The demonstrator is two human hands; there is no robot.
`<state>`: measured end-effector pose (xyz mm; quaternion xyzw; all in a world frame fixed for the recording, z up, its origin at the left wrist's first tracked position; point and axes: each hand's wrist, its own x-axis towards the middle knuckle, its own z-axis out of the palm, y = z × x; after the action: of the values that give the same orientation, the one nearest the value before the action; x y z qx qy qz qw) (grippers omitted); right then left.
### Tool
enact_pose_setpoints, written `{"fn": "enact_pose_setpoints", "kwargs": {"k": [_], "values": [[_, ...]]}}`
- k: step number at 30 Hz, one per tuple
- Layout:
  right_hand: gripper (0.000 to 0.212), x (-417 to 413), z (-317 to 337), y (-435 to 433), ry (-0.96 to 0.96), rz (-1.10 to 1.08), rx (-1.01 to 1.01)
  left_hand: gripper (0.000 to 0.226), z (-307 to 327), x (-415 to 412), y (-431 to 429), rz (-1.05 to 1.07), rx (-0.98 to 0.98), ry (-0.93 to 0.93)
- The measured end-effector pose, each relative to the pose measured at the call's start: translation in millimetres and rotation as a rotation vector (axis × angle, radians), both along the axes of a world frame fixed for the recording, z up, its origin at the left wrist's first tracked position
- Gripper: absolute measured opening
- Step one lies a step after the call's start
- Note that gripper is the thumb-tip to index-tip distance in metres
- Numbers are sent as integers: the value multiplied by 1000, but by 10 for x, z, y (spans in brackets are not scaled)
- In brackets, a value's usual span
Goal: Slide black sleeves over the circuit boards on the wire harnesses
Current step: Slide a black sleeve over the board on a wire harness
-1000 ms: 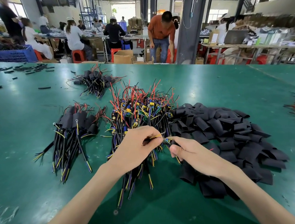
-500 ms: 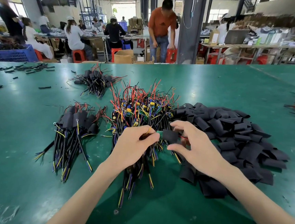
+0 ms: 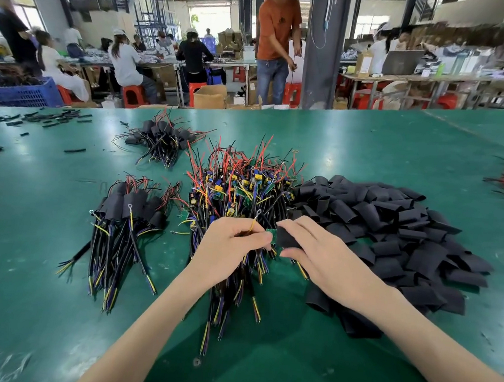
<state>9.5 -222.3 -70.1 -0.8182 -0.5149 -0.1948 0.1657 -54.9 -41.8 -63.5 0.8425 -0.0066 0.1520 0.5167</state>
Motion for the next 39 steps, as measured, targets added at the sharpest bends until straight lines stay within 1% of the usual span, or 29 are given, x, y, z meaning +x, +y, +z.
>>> {"fn": "enact_pose_setpoints", "kwargs": {"k": [3,5,8,11,13,17,24,27,28,30,32,33,35,37,38,39], "values": [[33,-7,3,9,18,5,-25,20,-5,-6,-38,-15,5,13],[34,-17,-17,29,43,26,-38,19,-23,-6,-55,-17,36,31],[35,-14,-25,43,120,49,-1,19,-41,-7,-53,-26,76,54],[37,-4,-7,46,136,36,27,19,-28,-17,-47,-35,172,68],[39,6,-9,44,144,24,35,22,-9,-26,-42,-46,212,76],[40,8,-17,42,178,14,38,34,16,-41,-46,-48,231,61],[42,19,-34,47,169,14,15,28,-6,-37,-67,-35,239,45],[50,4,-17,47,208,17,37,24,2,-33,-62,-6,258,13],[57,1,-12,41,205,11,56,22,13,-33,-50,22,254,-25],[72,22,-11,15,145,-64,111,18,53,-39,-5,128,248,-159],[79,63,-2,-21,89,-191,169,8,122,-65,73,295,243,-333],[79,94,-3,-42,70,-256,181,8,157,-75,136,395,234,-417],[79,167,-20,-82,42,-369,156,20,212,-85,330,610,259,-577],[80,241,-65,-114,24,-448,79,26,241,-98,573,810,360,-690],[81,270,-90,-124,17,-479,31,27,238,-115,694,891,419,-705],[80,291,-115,-130,11,-507,-16,28,218,-130,804,954,469,-676]]}}
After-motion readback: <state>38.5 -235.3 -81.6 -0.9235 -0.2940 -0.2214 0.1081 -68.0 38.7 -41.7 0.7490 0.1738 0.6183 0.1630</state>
